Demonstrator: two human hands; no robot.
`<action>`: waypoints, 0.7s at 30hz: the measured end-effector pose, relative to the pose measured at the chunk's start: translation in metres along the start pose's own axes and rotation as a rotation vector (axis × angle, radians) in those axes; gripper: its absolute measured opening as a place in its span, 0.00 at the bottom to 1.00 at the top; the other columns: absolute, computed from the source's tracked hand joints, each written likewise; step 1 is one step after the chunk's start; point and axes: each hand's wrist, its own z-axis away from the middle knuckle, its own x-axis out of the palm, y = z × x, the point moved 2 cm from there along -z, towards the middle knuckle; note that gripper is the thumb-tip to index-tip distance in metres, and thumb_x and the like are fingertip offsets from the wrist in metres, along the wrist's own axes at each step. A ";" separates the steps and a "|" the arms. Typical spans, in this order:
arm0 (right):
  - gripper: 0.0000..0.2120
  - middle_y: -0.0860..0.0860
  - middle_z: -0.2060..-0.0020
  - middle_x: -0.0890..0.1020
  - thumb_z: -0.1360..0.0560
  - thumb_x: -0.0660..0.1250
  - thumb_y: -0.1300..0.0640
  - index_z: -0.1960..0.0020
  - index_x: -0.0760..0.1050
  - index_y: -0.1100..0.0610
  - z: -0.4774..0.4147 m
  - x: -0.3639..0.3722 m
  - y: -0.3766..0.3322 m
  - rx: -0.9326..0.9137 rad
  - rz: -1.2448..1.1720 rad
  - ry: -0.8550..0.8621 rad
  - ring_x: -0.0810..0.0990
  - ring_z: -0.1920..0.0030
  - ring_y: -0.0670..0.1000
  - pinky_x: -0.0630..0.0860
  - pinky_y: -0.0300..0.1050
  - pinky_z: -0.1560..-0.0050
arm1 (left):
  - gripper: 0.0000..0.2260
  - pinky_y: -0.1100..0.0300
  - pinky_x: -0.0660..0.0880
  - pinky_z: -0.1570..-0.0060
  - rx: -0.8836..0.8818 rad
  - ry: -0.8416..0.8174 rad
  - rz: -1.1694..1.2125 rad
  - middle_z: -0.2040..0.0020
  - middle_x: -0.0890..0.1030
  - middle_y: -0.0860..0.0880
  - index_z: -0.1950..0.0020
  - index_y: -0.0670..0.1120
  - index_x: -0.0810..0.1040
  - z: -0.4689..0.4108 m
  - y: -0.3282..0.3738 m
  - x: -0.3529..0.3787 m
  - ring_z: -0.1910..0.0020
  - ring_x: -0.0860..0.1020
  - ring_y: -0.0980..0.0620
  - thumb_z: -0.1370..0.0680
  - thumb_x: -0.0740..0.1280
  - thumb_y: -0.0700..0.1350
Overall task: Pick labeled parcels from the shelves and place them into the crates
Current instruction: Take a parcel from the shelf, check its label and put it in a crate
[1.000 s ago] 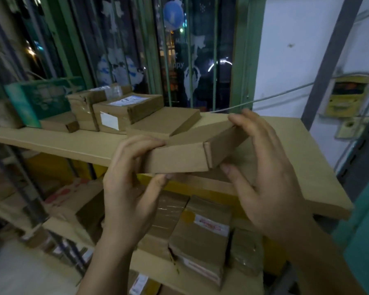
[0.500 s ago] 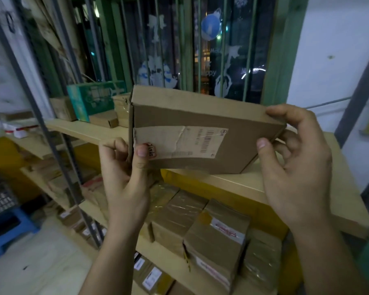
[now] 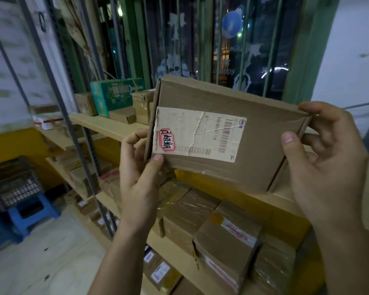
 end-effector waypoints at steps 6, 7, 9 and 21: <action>0.20 0.41 0.38 0.78 0.18 0.64 0.62 0.28 0.70 0.48 0.000 0.001 0.008 -0.017 0.029 -0.047 0.80 0.41 0.38 0.79 0.29 0.53 | 0.21 0.35 0.80 0.47 0.030 -0.005 -0.045 0.39 0.80 0.42 0.34 0.47 0.69 0.002 0.000 -0.002 0.39 0.79 0.39 0.25 0.66 0.33; 0.22 0.42 0.36 0.78 0.17 0.62 0.62 0.26 0.68 0.47 0.001 0.002 0.010 -0.005 0.020 -0.076 0.80 0.41 0.39 0.78 0.29 0.52 | 0.22 0.33 0.80 0.47 0.032 0.001 -0.058 0.38 0.80 0.42 0.33 0.46 0.68 0.002 0.000 -0.002 0.38 0.79 0.38 0.24 0.65 0.31; 0.26 0.44 0.34 0.78 0.16 0.59 0.63 0.22 0.62 0.45 0.003 0.003 0.014 0.023 -0.006 -0.150 0.80 0.39 0.40 0.78 0.31 0.46 | 0.23 0.32 0.79 0.47 0.032 0.010 -0.079 0.37 0.80 0.42 0.32 0.45 0.68 0.002 0.000 -0.003 0.37 0.78 0.38 0.24 0.64 0.30; 0.23 0.46 0.36 0.79 0.16 0.59 0.61 0.23 0.62 0.48 0.003 0.055 0.011 0.094 -0.226 -0.266 0.82 0.43 0.41 0.80 0.34 0.52 | 0.20 0.54 0.82 0.45 0.051 0.219 -0.467 0.39 0.81 0.55 0.31 0.48 0.73 0.004 0.013 -0.052 0.39 0.80 0.51 0.22 0.69 0.39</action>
